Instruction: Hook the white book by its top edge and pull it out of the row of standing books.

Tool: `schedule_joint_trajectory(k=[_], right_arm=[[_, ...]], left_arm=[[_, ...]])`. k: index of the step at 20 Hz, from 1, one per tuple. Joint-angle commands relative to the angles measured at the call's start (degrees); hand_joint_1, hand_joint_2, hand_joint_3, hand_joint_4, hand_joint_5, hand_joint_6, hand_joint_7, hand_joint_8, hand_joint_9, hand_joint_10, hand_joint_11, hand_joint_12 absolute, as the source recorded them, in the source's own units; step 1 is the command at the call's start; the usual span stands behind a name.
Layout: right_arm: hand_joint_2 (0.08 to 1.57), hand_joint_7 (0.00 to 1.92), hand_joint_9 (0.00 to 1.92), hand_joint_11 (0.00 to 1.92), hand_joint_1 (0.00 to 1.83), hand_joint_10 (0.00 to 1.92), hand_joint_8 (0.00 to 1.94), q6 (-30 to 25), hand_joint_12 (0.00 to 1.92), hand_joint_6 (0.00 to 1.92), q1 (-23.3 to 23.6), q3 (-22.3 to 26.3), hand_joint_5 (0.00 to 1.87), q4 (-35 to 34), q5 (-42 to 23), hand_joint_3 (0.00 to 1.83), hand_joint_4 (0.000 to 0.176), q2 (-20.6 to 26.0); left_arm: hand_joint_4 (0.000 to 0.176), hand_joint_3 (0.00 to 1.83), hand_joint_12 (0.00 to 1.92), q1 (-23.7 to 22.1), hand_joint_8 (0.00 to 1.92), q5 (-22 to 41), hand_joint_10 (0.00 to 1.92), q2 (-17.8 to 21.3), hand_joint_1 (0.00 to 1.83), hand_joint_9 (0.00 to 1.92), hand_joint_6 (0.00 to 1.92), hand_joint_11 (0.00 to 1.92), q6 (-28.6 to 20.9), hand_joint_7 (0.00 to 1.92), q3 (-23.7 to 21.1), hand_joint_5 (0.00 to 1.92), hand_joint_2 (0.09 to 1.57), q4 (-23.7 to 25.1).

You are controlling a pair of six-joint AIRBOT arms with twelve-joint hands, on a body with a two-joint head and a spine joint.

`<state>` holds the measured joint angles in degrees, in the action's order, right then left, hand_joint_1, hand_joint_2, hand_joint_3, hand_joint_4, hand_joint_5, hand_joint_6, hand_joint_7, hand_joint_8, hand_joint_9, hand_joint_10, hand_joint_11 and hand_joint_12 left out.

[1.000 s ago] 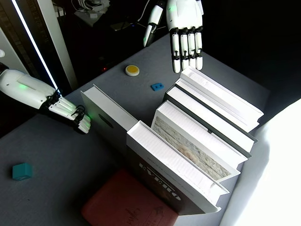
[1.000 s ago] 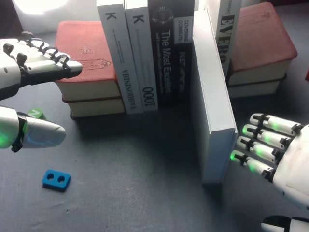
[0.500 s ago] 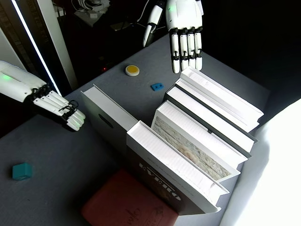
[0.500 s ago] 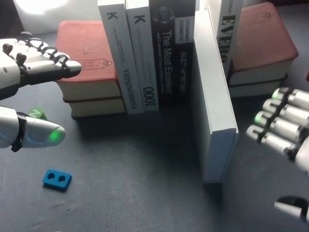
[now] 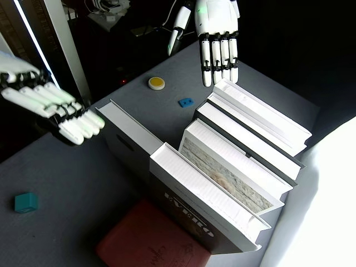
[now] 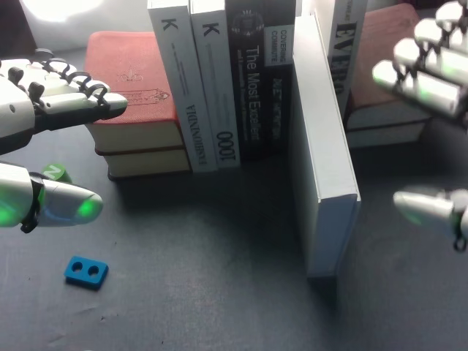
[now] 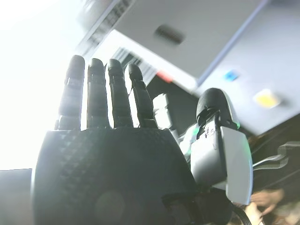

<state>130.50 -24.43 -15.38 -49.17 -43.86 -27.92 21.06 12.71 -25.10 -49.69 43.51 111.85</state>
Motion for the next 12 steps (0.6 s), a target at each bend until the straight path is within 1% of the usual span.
schedule_joint_trajectory(k=[1, 2, 3, 4, 5, 7, 8, 9, 11, 12], right_arm=[[1.19, 0.14, 0.12, 0.0, 0.02, 0.0, 0.0, -1.75, 0.28, 0.0, 1.53, -0.3, 0.17, 2.81, -0.72, 0.0, 0.0, 0.52], [1.2, 0.13, 0.11, 0.0, 0.01, 0.0, 0.0, -3.56, 0.27, 0.0, 2.83, -0.76, 0.17, 2.81, 1.69, 0.0, 0.0, 0.78], [1.19, 0.15, 0.12, 0.0, 0.03, 0.0, 0.0, -5.42, 0.29, 0.0, 4.64, -1.45, 0.18, 2.81, 5.08, 0.0, 0.0, 1.02], [1.2, 0.16, 0.12, 0.0, 0.03, 0.0, 0.0, -6.56, 0.3, 0.0, 5.71, -1.91, 0.18, 2.8, 6.96, 0.0, 0.0, 1.06], [1.2, 0.14, 0.11, 0.0, 0.0, 0.0, 0.0, -7.9, 0.27, 0.0, 6.81, -2.53, 0.17, 2.77, 9.46, 0.0, 0.0, 1.06], [1.2, 0.15, 0.12, 0.0, 0.02, 0.0, 0.0, -8.34, 0.28, 0.0, 8.32, -2.78, 0.17, 2.77, 11.54, 0.0, 0.0, 0.96], [1.2, 0.14, 0.11, 0.0, 0.02, 0.0, 0.0, -9.08, 0.26, 0.0, 9.29, -2.77, 0.17, 2.77, 13.12, 0.0, 0.0, 0.93], [1.2, 0.15, 0.12, 0.0, 0.01, 0.0, 0.0, -9.97, 0.28, 0.0, 10.43, -2.75, 0.18, 2.72, 14.84, 0.0, 0.0, 0.84], [1.2, 0.16, 0.13, 0.0, 0.02, 0.0, 0.0, -9.59, 0.31, 0.0, 12.34, -2.69, 0.18, -1.71, 15.89, 0.0, 0.0, 0.43], [1.19, 0.17, 0.14, 0.0, 0.01, 0.0, 0.0, -6.31, 0.32, 0.0, 13.61, -2.68, 0.19, -6.07, 15.89, 0.0, 0.0, -0.18]], left_arm=[[0.0, 0.0, 0.0, -0.6, 0.0, -2.42, 0.0, 0.2, 0.0, 0.0, 0.0, 0.0, 0.19, 0.0, -0.24, 0.0, 1.18, -1.05], [0.0, 0.0, 0.0, -0.6, 0.0, -2.41, 0.0, 0.2, 0.0, 0.0, 0.0, 0.0, 0.25, 0.0, -0.18, 0.0, 1.18, -1.05], [0.0, 0.0, 0.0, -0.6, 0.0, -2.2, 0.0, 0.2, 0.0, 0.0, 0.0, 0.0, 0.43, 0.0, -0.04, 0.0, 1.18, -1.05], [0.0, 0.0, 0.0, -0.61, 0.0, -1.96, 0.0, 0.2, 0.0, 0.0, 0.0, 0.0, 0.59, 0.0, 0.03, 0.0, 1.18, -1.05], [0.0, 0.0, 0.0, -0.64, 0.0, -1.8, 0.0, 0.2, 0.0, 0.0, 0.0, 0.0, 0.64, 0.0, 0.04, 0.0, 1.17, -1.05], [0.0, 0.0, 0.0, -0.7, 0.0, -1.67, 0.0, 0.18, 0.0, 0.0, 0.0, 0.0, 0.64, 0.0, -0.08, 0.0, 1.18, -1.07], [0.0, 0.0, 0.0, -0.7, 0.0, -1.59, 0.0, 0.19, 0.0, 0.0, 0.0, 0.0, 0.64, 0.0, -0.09, 0.0, 1.18, -1.07], [0.0, 0.0, 0.0, -0.7, 0.0, -1.53, 0.0, 0.2, 0.0, 0.0, 0.0, 0.0, 0.64, 0.0, -0.05, 0.0, 1.18, -1.07], [0.0, 0.0, 0.0, -0.7, 0.0, -1.47, 0.0, 0.2, 0.0, 0.0, 0.0, 0.0, 0.64, 0.0, 0.18, 0.0, 1.18, -1.08], [0.0, 0.0, 0.0, -0.7, 0.0, -1.54, 0.0, 0.18, 0.0, 0.0, 0.0, 0.0, 0.63, 0.0, 0.31, 0.0, 1.18, -1.09]])
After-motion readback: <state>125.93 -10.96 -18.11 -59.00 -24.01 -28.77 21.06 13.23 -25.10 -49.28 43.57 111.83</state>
